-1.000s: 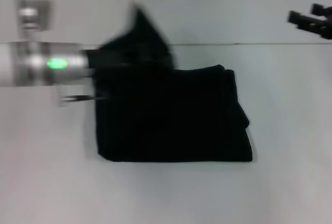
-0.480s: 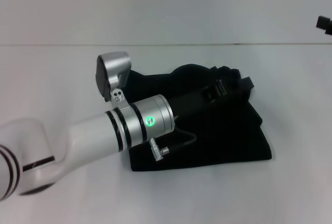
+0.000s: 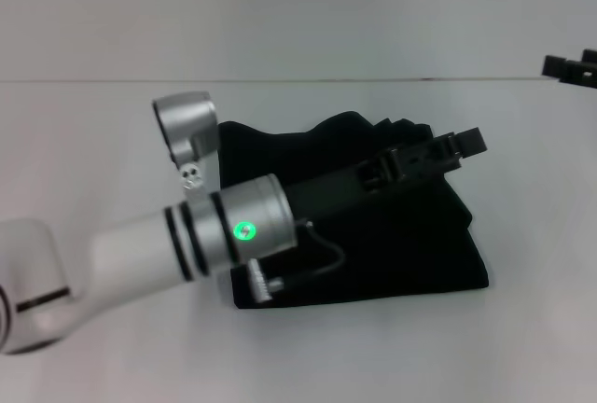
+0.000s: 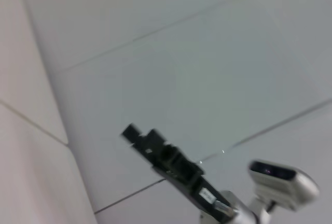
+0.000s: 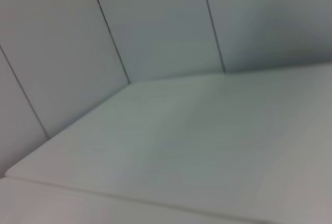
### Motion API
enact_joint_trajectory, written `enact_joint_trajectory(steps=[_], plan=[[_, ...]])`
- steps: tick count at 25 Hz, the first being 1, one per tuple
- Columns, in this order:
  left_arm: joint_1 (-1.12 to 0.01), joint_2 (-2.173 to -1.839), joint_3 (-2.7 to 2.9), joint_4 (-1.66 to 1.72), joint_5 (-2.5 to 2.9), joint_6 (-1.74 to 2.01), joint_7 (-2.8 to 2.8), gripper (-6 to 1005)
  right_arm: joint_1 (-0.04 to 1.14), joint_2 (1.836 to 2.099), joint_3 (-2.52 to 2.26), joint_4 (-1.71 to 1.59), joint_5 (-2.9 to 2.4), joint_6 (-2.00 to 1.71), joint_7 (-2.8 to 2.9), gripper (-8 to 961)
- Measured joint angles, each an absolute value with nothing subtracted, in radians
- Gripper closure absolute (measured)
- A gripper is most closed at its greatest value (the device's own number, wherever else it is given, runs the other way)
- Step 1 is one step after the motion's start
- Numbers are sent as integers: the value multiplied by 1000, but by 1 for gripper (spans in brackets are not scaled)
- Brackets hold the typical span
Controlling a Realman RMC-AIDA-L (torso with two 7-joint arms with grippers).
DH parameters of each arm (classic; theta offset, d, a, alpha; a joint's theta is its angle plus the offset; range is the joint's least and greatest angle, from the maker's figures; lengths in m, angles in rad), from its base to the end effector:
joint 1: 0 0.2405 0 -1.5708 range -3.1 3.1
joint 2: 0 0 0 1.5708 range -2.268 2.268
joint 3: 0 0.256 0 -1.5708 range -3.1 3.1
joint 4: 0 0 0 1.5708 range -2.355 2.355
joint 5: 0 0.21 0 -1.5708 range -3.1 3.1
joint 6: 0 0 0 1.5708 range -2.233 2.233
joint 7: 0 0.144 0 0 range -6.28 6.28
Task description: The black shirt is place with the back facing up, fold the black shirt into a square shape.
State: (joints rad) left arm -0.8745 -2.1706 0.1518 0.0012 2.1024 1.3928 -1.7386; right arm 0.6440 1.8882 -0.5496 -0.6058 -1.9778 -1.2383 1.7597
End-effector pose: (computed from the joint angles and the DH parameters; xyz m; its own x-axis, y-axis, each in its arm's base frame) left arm -0.1436 0.3432 -0.1106 0.0900 0.8273 0.5545 0.6919 -0.4524 0.5628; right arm 0.2877 0.4160 0.1057 0.5904 -0.4747 -0.6528 -0.7869 -0.5184 -0.3347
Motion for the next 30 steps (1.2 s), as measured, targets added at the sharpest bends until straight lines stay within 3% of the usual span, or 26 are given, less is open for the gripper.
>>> enact_joint_trajectory(steps=[9, 17, 30], plan=[[-760, -2149, 391, 334, 2102, 1577, -1581, 164, 725, 1894, -652, -549, -2124, -1291, 2055, 67], [-691, -2118, 548, 468, 2102, 1639, -1414, 64, 782, 1919, -716, -474, -2193, -1262, 2183, 71], [-687, -2126, 784, 564, 2099, 1613, -1361, 51, 819, 1939, -748, -400, -2246, -1155, 2237, 77]])
